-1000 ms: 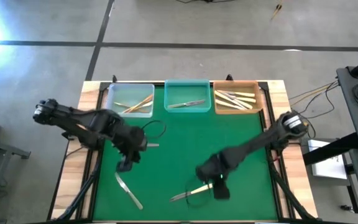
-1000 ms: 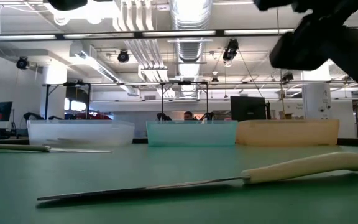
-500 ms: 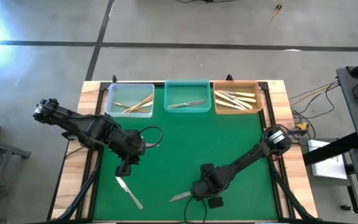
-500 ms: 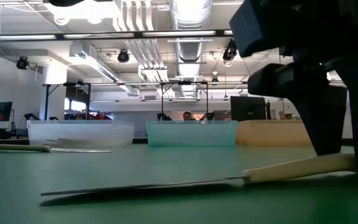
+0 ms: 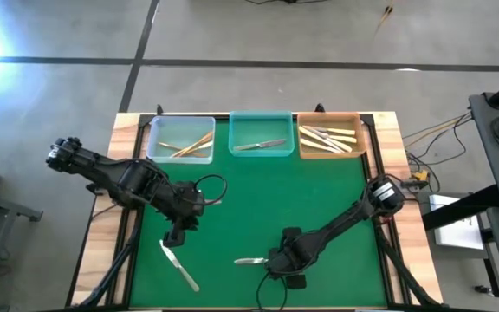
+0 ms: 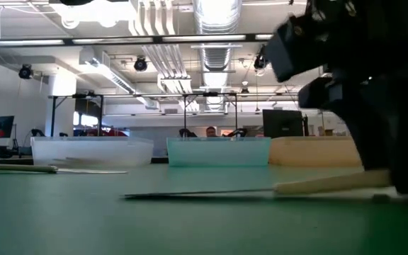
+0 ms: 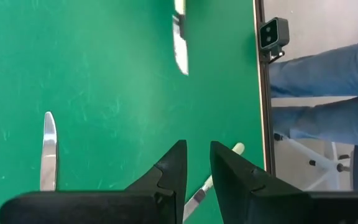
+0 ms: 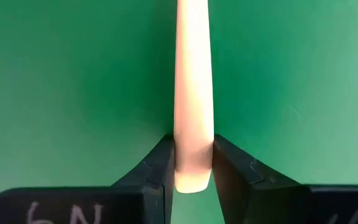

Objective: Sort silverware by color (type)
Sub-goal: Put the yellow table knife into the orange bin

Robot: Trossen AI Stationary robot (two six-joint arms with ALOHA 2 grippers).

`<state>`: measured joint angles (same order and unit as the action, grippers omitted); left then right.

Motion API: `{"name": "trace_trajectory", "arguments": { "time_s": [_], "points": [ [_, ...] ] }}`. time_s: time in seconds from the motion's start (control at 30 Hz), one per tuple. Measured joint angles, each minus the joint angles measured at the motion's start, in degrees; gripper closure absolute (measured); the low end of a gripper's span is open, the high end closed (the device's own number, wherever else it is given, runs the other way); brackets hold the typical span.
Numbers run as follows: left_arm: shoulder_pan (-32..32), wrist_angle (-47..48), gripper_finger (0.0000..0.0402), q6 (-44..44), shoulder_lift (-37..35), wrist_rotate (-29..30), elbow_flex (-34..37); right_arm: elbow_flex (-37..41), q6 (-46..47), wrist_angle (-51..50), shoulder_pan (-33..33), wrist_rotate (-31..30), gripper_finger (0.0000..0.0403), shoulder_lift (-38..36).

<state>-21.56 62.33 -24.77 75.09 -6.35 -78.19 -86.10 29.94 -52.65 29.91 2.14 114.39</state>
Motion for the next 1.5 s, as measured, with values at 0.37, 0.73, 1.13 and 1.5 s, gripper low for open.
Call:
{"name": "trace_trajectory", "arguments": {
  "time_s": [0.37,0.73,1.13,1.5],
  "points": [
    [0.02,-7.58,0.0348,1.67,0.02,13.96,0.0,1.21,-8.31,-17.24,-6.68,-11.42,0.0332,-10.97],
    [1.86,-11.96,0.0347,-4.5,0.28,29.86,0.0,13.49,-16.53,-10.96,-28.6,-18.91,0.0332,-34.03],
    [10.04,-22.39,0.0347,-4.49,4.65,29.92,-0.58,34.0,-27.51,3.75,-60.82,-17.15,0.0332,-48.94],
    [13.46,-24.48,0.0348,-7.31,11.03,29.71,-6.38,36.06,-38.71,3.6,-75.33,-16.59,0.0284,-45.8]
  ]
}}
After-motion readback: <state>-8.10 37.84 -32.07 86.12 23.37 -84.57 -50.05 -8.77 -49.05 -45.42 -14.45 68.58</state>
